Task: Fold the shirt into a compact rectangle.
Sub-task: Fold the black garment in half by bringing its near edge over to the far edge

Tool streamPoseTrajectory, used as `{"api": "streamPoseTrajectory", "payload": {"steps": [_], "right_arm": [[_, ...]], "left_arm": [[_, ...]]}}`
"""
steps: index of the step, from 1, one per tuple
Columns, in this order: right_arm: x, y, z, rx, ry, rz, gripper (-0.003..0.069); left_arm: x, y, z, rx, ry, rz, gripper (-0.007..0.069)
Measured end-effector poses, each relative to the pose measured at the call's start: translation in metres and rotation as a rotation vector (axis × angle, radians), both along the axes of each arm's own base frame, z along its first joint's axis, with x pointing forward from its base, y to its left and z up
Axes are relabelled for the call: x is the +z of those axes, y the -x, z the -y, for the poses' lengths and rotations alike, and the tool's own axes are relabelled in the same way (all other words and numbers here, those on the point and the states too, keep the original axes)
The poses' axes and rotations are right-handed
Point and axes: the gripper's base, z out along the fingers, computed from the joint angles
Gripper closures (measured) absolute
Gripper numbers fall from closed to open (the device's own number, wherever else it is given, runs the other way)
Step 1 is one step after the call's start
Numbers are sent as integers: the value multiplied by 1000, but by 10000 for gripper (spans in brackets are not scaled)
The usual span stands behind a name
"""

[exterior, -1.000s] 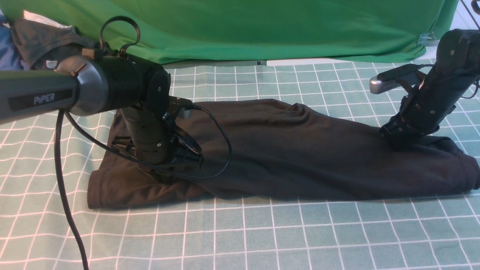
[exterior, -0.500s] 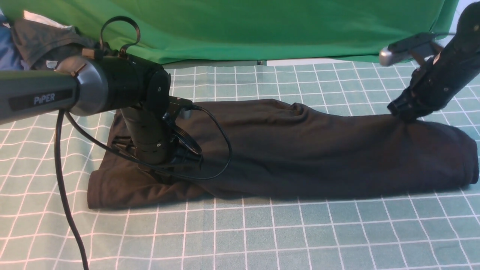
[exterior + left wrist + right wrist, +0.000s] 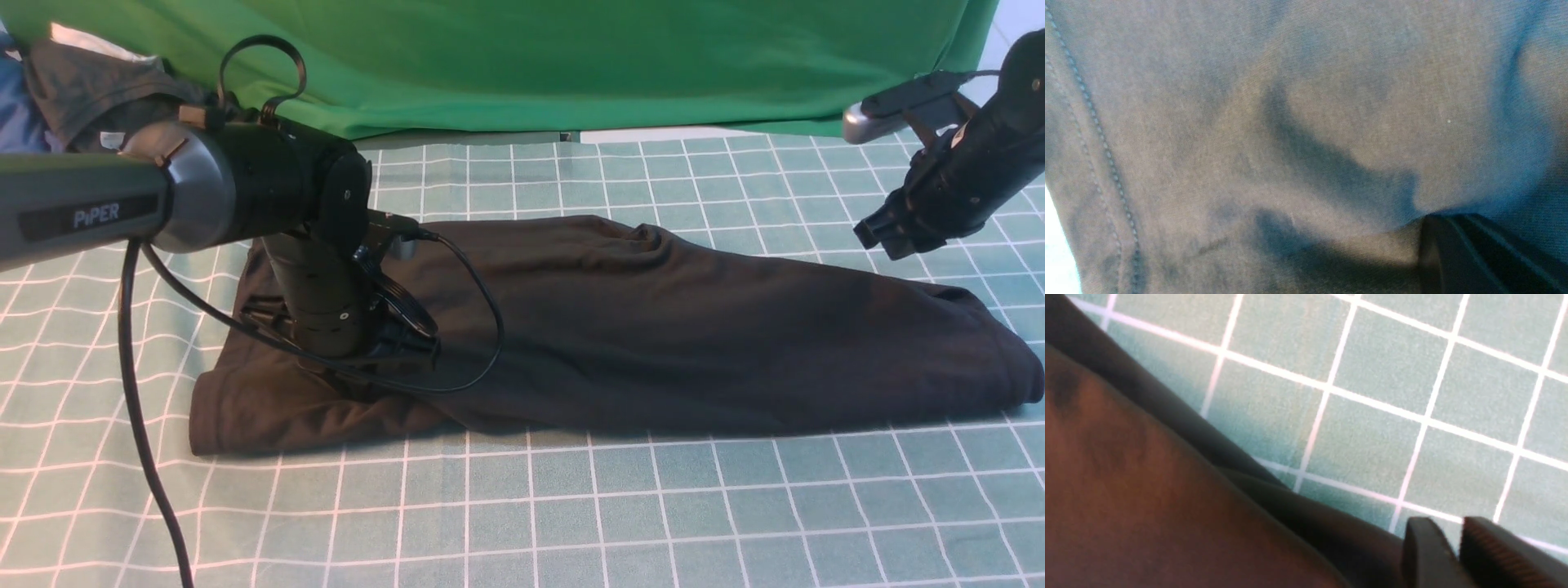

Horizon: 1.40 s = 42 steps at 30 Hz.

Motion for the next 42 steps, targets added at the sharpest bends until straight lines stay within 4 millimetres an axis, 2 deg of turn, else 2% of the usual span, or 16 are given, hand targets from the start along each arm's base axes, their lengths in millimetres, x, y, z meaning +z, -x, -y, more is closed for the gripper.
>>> {"api": "streamPoseTrajectory", "payload": {"steps": [3,4,6,8,9,13,21,25,27,30,31,32,34,38,42], "right_arm": [[9,4,0,-22,-10,-1,455],[20,8,0,-40,-19,3,415],[29,13,1,-40,-20,-3,380],[33,15,1,-35,-18,-2,358],[33,16,1,-24,-14,-12,327],[19,14,0,-9,-5,-63,262],[-13,10,-2,28,-9,-151,237],[-21,9,-3,54,-6,-168,281],[-27,8,-3,57,-6,-178,329],[-31,7,-3,61,-5,-188,492],[-31,8,-3,62,-5,-189,504],[-31,8,-3,66,-4,-192,573],[-31,8,-3,72,-4,-198,619],[-28,9,-3,70,-3,-192,631],[-3,11,-2,54,0,-120,632]], "left_arm": [[2,0,-1,16,-9,-9,618],[7,0,-1,18,-7,-3,618],[16,2,-1,28,2,24,618],[24,2,-1,32,11,49,618],[35,4,-2,36,24,83,618],[57,7,-3,35,45,147,618],[62,13,-5,29,29,107,618],[62,14,-5,28,31,102,618],[61,14,-4,30,36,99,618],[61,14,-4,32,42,95,618],[61,14,-4,32,41,94,618],[61,15,-4,32,41,89,618],[61,15,-4,32,40,85,618],[61,16,-4,32,39,81,618],[61,16,-4,31,38,77,618]]}}
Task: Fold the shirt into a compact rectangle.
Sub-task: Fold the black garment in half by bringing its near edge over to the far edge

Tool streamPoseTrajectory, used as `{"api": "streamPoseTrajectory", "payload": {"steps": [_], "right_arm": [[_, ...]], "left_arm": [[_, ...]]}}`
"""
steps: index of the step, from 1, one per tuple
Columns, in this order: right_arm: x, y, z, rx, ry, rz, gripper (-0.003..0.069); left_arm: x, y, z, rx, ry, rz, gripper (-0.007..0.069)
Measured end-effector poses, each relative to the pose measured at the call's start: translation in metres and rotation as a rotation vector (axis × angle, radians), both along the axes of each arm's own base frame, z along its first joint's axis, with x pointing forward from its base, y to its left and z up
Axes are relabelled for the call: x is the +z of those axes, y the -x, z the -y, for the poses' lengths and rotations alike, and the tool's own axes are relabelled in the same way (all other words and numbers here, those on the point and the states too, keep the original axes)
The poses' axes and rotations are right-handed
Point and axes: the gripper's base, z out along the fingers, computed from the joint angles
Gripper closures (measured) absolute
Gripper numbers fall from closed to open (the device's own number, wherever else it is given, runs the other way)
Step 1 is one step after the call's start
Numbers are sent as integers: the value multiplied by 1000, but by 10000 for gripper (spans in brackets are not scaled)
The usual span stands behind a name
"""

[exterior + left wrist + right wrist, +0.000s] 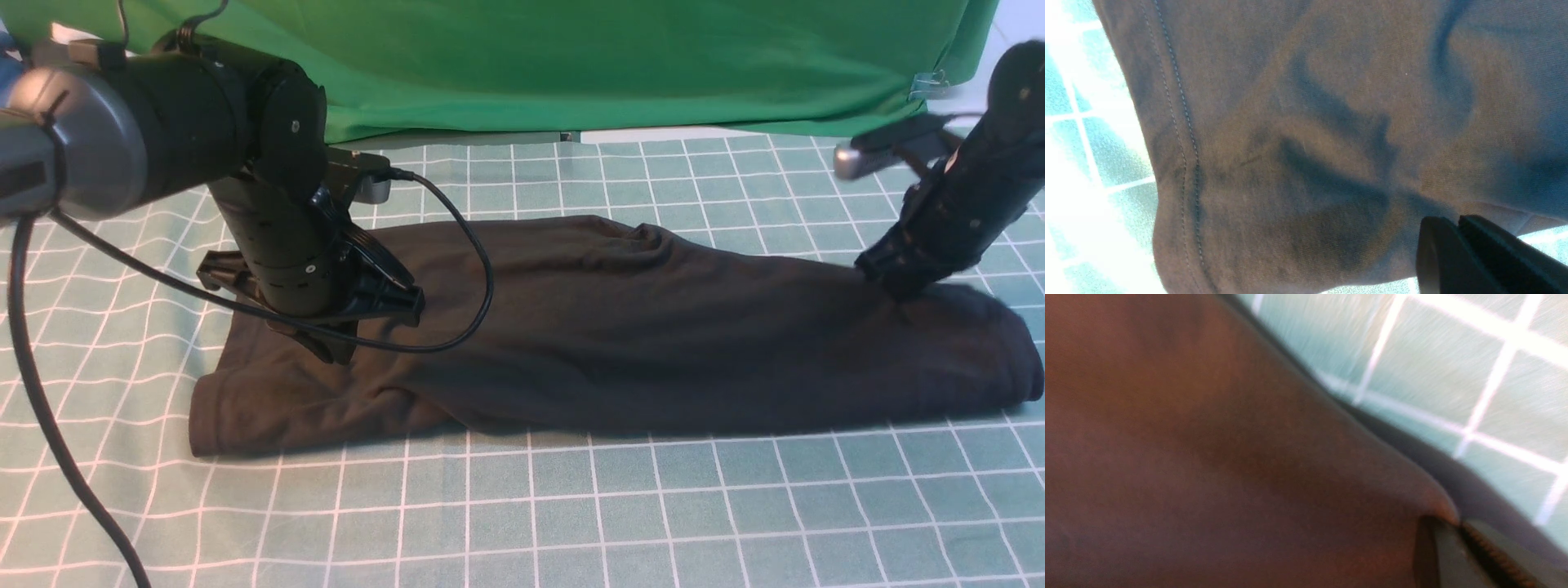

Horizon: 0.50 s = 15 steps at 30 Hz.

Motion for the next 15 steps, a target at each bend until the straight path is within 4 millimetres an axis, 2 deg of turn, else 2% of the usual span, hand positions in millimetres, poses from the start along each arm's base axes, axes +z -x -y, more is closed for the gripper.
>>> {"api": "streamPoseTrajectory", "payload": {"steps": [3,6,12,15], "right_arm": [[11,0,2,-22,18,49,632],[12,-1,5,-39,38,65,632],[-1,-8,6,-49,53,74,624],[-12,-13,6,-44,64,81,565]], "left_arm": [[0,0,0,-2,0,0,618],[0,0,0,-2,0,0,618],[0,0,0,-9,-2,-1,618],[0,1,0,-10,-4,-6,618]]}}
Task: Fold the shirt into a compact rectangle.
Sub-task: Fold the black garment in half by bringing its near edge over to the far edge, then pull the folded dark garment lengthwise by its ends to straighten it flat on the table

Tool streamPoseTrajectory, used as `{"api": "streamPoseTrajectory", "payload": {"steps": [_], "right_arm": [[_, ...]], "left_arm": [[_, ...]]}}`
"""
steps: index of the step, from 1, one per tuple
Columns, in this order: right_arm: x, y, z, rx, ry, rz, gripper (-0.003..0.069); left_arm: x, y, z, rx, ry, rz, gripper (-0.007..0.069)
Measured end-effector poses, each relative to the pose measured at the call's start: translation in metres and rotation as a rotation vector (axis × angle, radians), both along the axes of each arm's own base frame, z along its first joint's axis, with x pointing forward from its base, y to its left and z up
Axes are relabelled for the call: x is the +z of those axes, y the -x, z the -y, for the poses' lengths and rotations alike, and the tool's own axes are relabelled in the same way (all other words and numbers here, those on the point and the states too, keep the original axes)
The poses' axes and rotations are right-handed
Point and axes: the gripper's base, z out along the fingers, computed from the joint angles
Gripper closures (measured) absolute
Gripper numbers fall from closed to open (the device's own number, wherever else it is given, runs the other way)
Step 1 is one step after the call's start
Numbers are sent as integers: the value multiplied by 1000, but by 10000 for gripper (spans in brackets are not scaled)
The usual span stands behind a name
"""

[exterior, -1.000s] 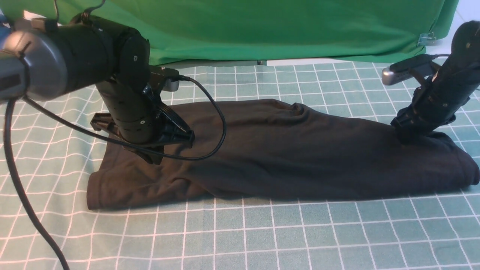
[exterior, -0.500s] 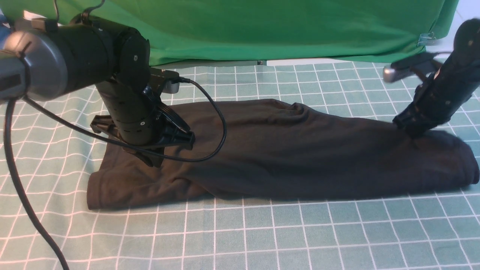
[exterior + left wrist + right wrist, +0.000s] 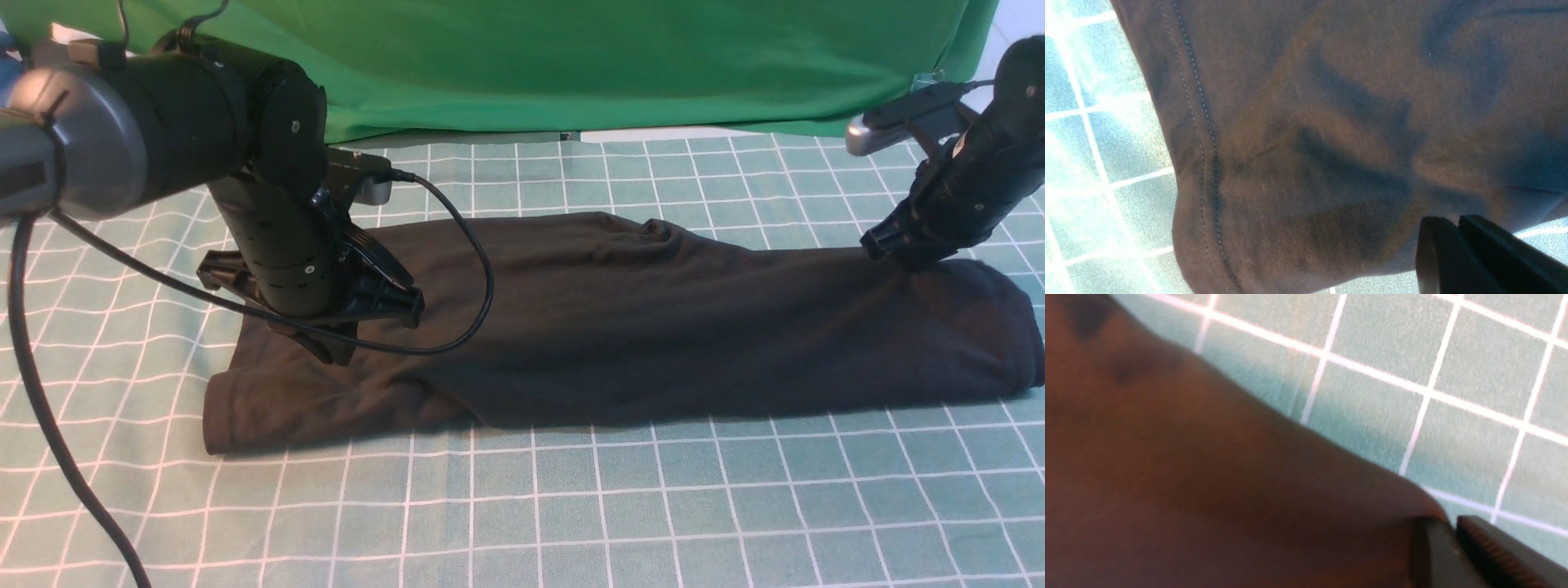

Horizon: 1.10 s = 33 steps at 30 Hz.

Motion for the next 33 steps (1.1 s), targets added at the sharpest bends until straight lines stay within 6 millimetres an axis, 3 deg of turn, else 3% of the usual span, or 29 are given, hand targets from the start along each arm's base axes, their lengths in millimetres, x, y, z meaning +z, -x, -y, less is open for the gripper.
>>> {"api": "streamPoseTrajectory", "payload": {"steps": [2,7,10,14,18,21,24,29,33], "right_arm": [[-3,-2,0,2,4,5,526],[-5,-3,3,7,38,14,321],[7,-1,6,-16,63,31,297],[47,8,9,-99,54,125,391],[102,28,7,-127,-11,239,596],[127,43,2,-113,-88,255,631],[136,56,-5,-67,-146,206,641],[132,63,-11,-25,-200,126,641],[122,67,-14,-6,-226,82,641]], "left_arm": [[0,1,0,0,-2,-7,618],[2,1,-4,14,-40,5,618],[14,1,-11,57,-69,64,618],[32,1,-32,157,-42,125,618],[42,-6,-71,310,28,146,618],[43,-12,-89,354,52,182,618],[42,-20,-95,356,65,237,611],[32,-36,-94,335,79,311,568],[10,-60,-94,322,82,357,449]]}}
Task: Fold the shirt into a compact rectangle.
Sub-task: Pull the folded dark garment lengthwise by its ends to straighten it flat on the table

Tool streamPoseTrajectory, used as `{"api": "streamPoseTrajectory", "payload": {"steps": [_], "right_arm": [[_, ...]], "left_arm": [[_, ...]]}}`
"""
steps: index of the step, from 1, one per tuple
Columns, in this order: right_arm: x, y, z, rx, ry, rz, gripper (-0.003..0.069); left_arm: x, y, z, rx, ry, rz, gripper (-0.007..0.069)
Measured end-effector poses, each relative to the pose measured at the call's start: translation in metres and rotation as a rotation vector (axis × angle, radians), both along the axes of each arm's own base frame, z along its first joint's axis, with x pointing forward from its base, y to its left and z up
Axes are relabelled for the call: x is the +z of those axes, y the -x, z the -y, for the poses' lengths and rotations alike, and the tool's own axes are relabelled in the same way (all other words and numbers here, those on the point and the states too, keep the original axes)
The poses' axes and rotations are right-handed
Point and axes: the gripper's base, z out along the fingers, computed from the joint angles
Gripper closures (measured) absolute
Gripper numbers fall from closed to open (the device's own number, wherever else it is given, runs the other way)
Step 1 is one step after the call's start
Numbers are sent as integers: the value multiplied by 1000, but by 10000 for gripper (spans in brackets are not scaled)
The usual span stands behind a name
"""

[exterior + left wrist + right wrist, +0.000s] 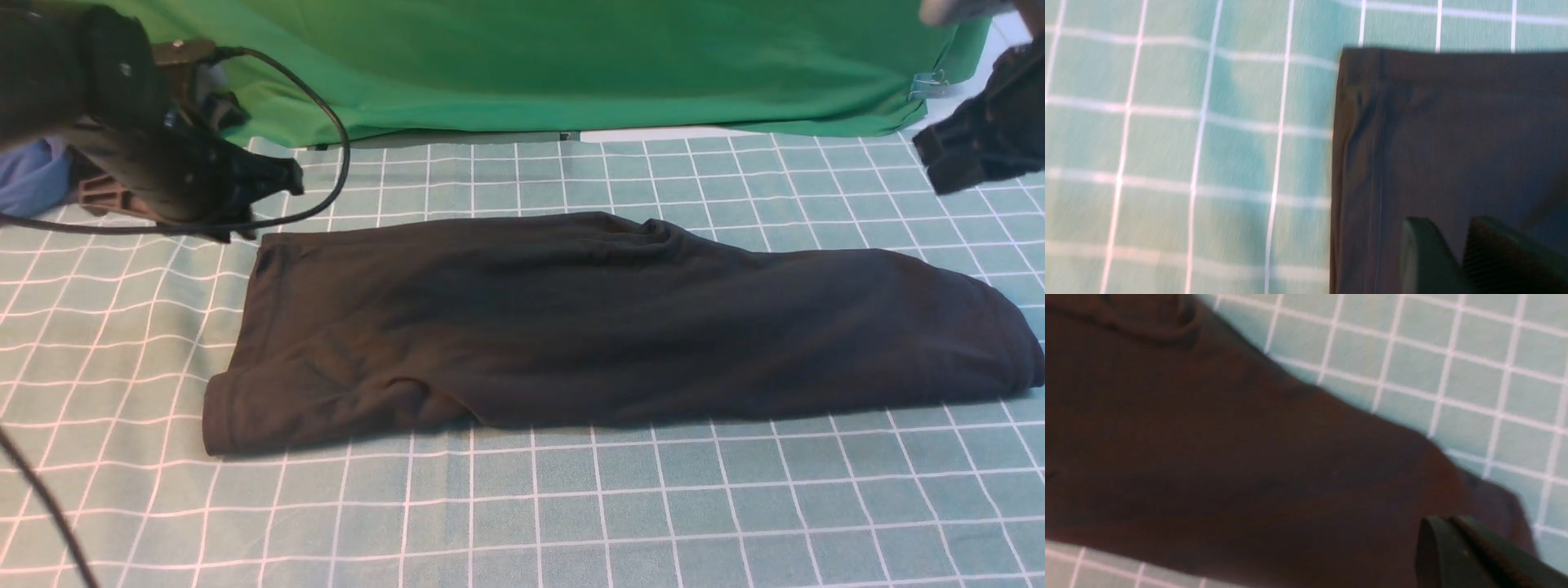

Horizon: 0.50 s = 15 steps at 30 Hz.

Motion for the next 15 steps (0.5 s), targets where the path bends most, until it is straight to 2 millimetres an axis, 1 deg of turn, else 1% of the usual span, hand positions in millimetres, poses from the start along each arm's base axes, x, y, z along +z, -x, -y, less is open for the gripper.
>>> {"api": "streamPoseTrajectory", "payload": {"steps": [2,3,4,5,6,8,9,10,15], "right_arm": [[-6,2,-1,9,-4,-21,641],[-9,3,-1,12,-8,-32,641],[-10,4,-1,12,-8,-34,641],[-14,5,-2,11,-15,-50,640],[-17,7,-2,11,-17,-60,640],[-21,8,-2,11,-19,-73,640],[-21,8,-2,12,-18,-75,640],[-23,9,-2,17,-17,-81,640],[-24,9,-4,30,-32,-80,640]], "left_arm": [[-8,-12,0,-6,-7,23,381],[-16,-20,0,-8,-10,23,328],[-14,-21,0,-9,-11,29,328],[-25,-31,0,-16,-22,28,263],[-31,-37,0,-19,-26,28,236],[-42,-45,0,-25,-36,20,204],[-45,-46,0,-26,-38,14,198],[-54,-52,-1,-36,-57,5,183],[-74,-59,-2,-50,-72,-6,189]]}}
